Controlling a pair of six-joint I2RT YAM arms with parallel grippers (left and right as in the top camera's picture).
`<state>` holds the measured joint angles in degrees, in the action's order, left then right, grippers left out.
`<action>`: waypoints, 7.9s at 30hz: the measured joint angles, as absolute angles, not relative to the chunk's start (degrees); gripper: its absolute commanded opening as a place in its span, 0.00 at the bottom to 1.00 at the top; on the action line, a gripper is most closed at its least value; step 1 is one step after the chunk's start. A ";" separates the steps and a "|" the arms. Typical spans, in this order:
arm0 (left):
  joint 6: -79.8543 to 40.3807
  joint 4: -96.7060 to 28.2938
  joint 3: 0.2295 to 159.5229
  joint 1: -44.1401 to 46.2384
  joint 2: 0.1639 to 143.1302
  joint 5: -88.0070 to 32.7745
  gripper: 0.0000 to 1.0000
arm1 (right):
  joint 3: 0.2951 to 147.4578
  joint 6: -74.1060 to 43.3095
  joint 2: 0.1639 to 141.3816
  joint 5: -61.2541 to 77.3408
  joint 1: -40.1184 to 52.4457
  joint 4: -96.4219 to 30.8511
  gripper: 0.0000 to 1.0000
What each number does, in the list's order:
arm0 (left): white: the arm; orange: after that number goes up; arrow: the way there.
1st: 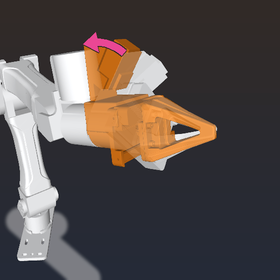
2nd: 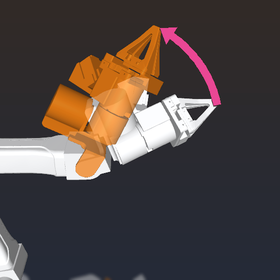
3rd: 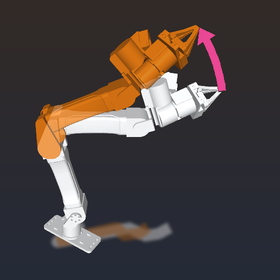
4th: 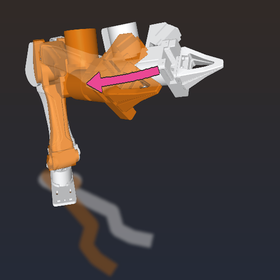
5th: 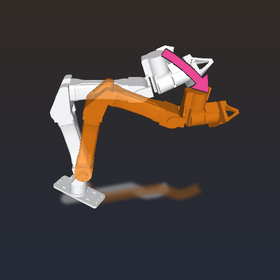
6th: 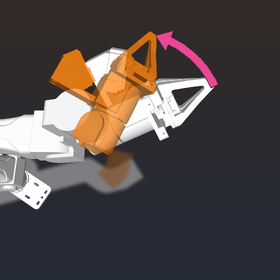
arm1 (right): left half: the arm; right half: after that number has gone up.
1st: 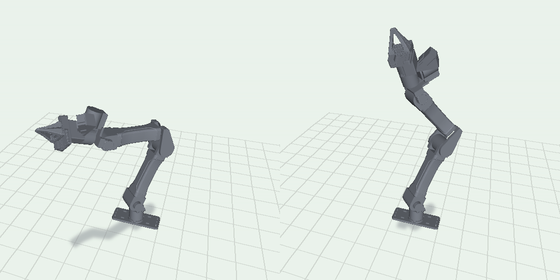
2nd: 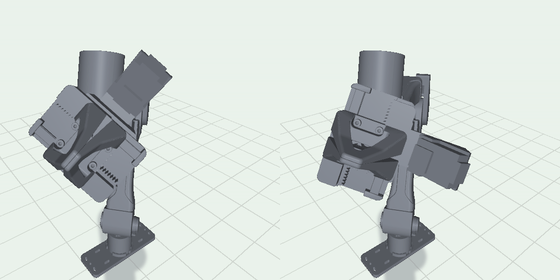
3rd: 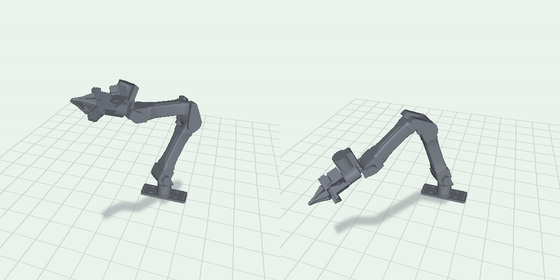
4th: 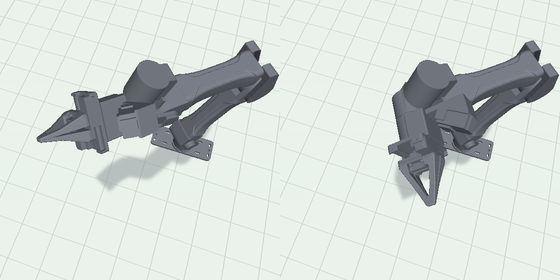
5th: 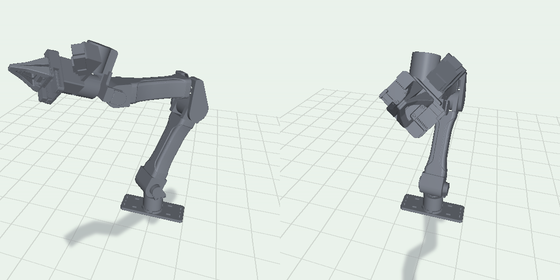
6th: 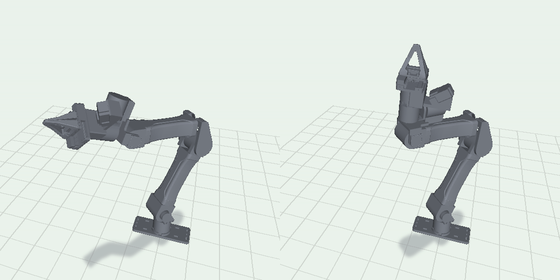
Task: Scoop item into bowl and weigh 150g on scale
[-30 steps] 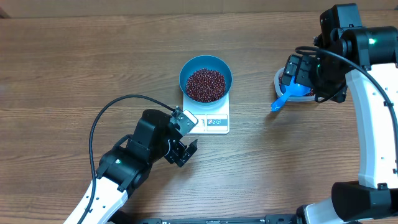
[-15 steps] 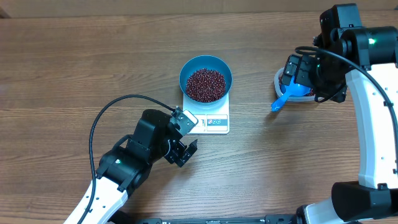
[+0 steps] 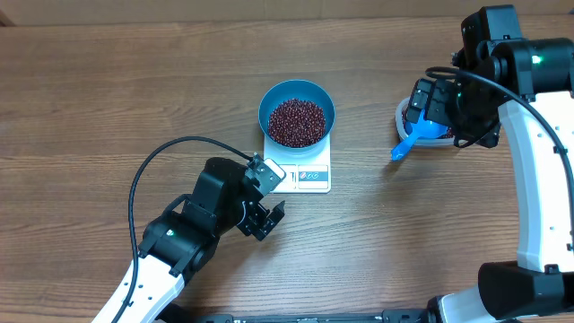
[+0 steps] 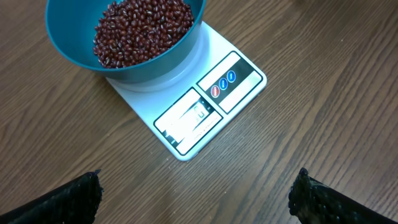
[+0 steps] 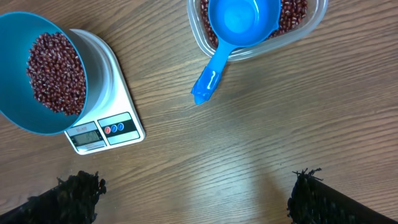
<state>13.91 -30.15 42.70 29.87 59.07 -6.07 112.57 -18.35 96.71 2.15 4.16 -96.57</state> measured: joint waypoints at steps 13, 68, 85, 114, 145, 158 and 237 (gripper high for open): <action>13.91 -30.17 42.70 29.87 59.07 -6.07 1.00 | 112.57 -18.33 96.71 2.17 4.16 -96.55 1.00; 11.97 3.05 7.07 21.39 20.73 -13.56 1.00 | 112.60 -18.20 96.71 2.15 4.16 -96.55 1.00; -2.70 1.98 0.51 7.86 4.86 -11.42 1.00 | 112.60 -18.17 96.71 2.15 4.16 -96.55 1.00; -2.61 -3.84 0.49 3.22 0.91 -6.79 1.00 | 112.60 -18.15 96.71 2.15 4.16 -96.53 1.00; -2.61 -3.84 0.49 3.22 0.91 -6.76 1.00 | 112.60 -18.17 96.71 2.15 4.16 -96.53 1.00; -2.59 -3.84 0.49 3.22 0.91 -6.76 1.00 | 112.60 -18.17 96.71 2.26 4.16 -91.61 1.00; -2.59 -3.88 0.49 3.22 0.84 -6.57 1.00 | 1.06 -8.51 0.80 5.08 3.36 -4.73 1.00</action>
<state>-2.59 -3.88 0.49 3.22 0.84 -6.57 1.06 -8.51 0.80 5.08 3.36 -4.73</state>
